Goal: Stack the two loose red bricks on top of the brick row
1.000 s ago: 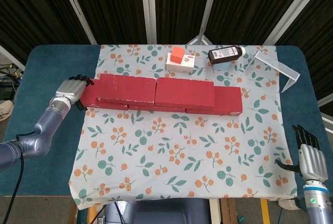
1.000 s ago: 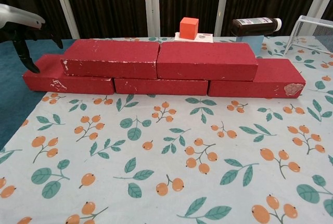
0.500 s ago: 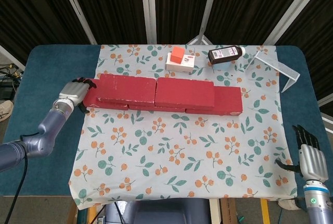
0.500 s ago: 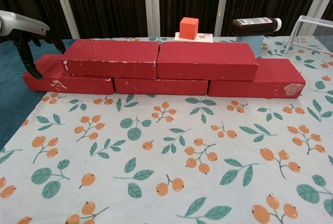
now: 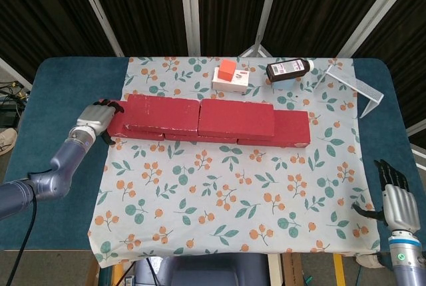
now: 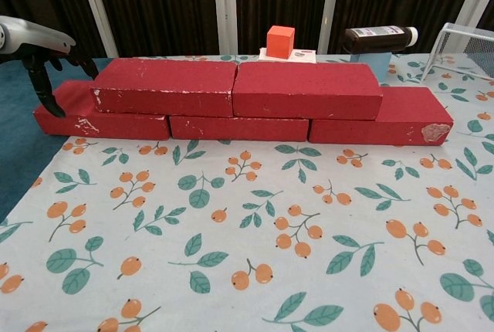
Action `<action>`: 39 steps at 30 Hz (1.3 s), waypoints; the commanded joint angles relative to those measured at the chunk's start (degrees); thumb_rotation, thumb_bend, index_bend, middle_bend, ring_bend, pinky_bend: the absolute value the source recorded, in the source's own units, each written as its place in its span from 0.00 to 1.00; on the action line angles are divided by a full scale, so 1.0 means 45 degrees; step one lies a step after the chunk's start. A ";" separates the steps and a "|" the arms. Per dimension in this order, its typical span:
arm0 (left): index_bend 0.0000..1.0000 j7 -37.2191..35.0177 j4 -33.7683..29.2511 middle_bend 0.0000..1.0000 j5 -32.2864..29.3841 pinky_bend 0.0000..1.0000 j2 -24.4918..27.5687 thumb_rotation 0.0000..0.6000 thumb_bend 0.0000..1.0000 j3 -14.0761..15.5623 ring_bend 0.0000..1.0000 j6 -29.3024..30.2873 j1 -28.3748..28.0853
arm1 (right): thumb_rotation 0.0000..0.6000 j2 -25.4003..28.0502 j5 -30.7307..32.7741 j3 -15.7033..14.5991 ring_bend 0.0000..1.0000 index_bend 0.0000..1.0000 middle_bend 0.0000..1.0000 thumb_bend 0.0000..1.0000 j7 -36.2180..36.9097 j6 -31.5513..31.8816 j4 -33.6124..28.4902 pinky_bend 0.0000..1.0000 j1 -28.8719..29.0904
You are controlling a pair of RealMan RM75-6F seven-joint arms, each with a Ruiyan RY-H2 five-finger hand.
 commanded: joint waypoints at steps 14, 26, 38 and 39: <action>0.20 0.0177 0.0286 0.09 -0.0166 0.10 -0.0331 1.00 0.00 -0.0138 0.00 -0.0163 -0.0038 | 1.00 0.0041 0.0006 0.0009 0.00 0.00 0.01 0.05 0.0074 0.0017 -0.0014 0.00 -0.0020; 0.20 0.0329 0.0345 0.09 -0.0306 0.10 -0.0516 1.00 0.00 -0.0237 0.00 -0.0243 -0.0123 | 1.00 0.0061 0.0009 0.0011 0.00 0.00 0.01 0.05 0.0114 0.0029 -0.0004 0.00 -0.0034; 0.31 0.0419 -0.1032 0.09 -0.0420 0.10 0.0843 1.00 0.00 -0.0035 0.00 0.0377 0.0070 | 1.00 0.0043 0.0028 0.0009 0.00 0.00 0.01 0.06 0.0117 0.0005 0.0026 0.00 -0.0026; 0.30 0.0262 -0.1553 0.09 -0.0303 0.11 0.1247 1.00 0.00 -0.0076 0.00 0.0679 0.0241 | 1.00 0.0045 0.0028 0.0009 0.00 0.00 0.01 0.06 0.0117 0.0014 0.0022 0.00 -0.0032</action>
